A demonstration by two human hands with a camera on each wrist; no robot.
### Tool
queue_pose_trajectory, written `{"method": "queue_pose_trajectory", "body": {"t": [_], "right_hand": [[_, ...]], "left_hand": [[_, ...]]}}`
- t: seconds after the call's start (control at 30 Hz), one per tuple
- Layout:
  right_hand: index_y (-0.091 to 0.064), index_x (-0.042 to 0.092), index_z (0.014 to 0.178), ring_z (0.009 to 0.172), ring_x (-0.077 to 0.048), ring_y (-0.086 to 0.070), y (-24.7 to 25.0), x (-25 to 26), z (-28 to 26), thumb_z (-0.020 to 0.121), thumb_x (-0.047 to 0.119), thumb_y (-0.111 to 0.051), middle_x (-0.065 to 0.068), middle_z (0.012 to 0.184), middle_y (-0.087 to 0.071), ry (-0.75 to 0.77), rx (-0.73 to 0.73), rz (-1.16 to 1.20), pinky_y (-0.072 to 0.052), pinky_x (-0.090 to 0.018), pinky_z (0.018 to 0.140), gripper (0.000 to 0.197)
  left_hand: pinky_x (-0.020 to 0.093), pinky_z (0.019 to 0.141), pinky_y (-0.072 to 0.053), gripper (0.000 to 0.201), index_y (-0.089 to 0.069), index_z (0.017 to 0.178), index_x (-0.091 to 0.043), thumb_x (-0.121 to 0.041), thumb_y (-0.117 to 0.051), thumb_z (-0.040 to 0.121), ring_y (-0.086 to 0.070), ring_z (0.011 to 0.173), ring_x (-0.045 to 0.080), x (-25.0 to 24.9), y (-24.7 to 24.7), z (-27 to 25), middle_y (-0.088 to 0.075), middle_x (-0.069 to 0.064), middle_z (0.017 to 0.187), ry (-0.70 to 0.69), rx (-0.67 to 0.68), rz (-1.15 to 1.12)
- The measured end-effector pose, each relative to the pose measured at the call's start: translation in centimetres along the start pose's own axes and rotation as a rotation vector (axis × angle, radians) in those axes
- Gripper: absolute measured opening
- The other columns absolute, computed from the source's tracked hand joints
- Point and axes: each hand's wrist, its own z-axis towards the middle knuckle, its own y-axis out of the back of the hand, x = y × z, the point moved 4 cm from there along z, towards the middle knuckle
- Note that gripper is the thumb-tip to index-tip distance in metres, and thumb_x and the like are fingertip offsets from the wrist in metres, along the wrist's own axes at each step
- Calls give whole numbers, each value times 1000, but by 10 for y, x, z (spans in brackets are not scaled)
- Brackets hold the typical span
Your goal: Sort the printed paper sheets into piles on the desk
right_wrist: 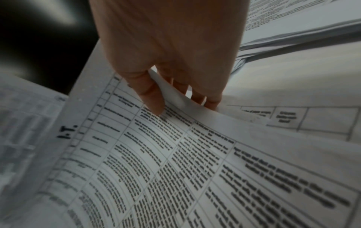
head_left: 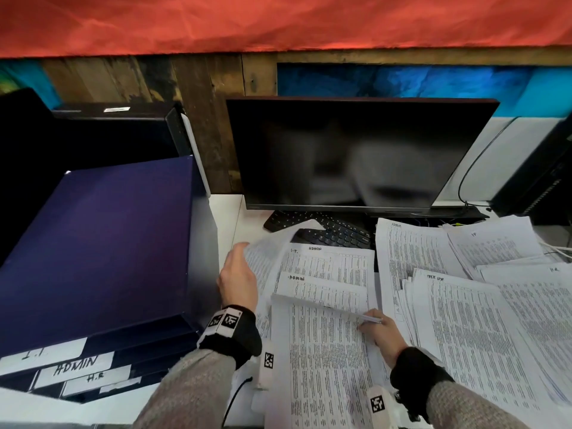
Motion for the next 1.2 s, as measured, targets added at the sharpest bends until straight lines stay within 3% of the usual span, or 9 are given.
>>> {"method": "queue_pose_trajectory", "body": {"t": [0.17,0.27,0.43,0.57,0.67,0.73,0.83,1.03,1.2], "right_hand": [[-48,3,70,71,-22,-50,7,2,0,76,-10,-49,-9,73,-53,-64,-18,285,-40,-30,64,15],[-44,7,61,72,-19,-43,14,1,4,76,-9,-45,-6,74,-47,-108,-76,385,-35,-29,65,22],[-48,10,54,60,-15,-42,17,16,3,80,-7,-41,-1,60,-50,-88,-53,442,-29,-28,56,32],[-47,10,57,48,-12,-48,11,21,4,77,1,-49,0,54,-50,-90,-22,435,-34,-25,52,22],[-57,6,70,70,-20,-50,5,18,6,79,1,-55,-7,74,-54,-56,-43,271,-36,-28,62,11],[-61,2,79,73,-19,-55,3,14,7,85,-5,-52,-11,80,-61,-58,-98,170,-39,-28,64,13],[-63,-3,92,80,-26,-61,2,5,13,87,-4,-53,-18,92,-66,-42,-147,43,-48,-34,78,11],[-64,8,95,95,-35,-64,0,-12,22,85,6,-56,-15,94,-70,-60,-132,-93,-51,-50,91,14],[-61,12,94,94,-33,-64,1,-11,17,87,5,-55,-13,95,-69,-27,-88,-131,-51,-51,90,12]], "left_hand": [[5,60,-35,32,-51,116,-6,5,-28,96,-52,84,18,-32,30,8,-55,10,95,-34,-181,-324],[2,59,-37,28,-52,111,-8,-2,-26,100,-52,78,11,-34,31,12,-57,7,92,-25,-174,-447],[12,65,-39,31,-47,126,-15,-12,-28,102,-52,74,7,-8,-18,-13,-60,-5,90,124,243,-288],[21,100,-30,41,-38,143,-13,-13,-36,101,-42,130,20,45,-63,-40,-44,5,143,320,522,-214],[29,101,-39,25,-61,114,-14,-23,-44,98,-51,119,26,69,-81,-48,-54,8,133,308,662,-62],[36,107,-35,28,-65,101,-16,-27,-40,97,-44,123,30,83,-83,-46,-46,10,138,286,594,173],[43,110,-29,29,-58,119,-23,-26,-40,96,-30,132,30,96,-77,-41,-29,9,145,375,513,335],[43,102,-39,47,-41,129,-16,-22,-60,87,-44,122,32,103,-74,-32,-47,13,130,435,432,310],[34,83,-45,13,-57,102,-10,-13,-59,90,-58,99,29,93,-64,-26,-61,10,109,309,321,214]]}}
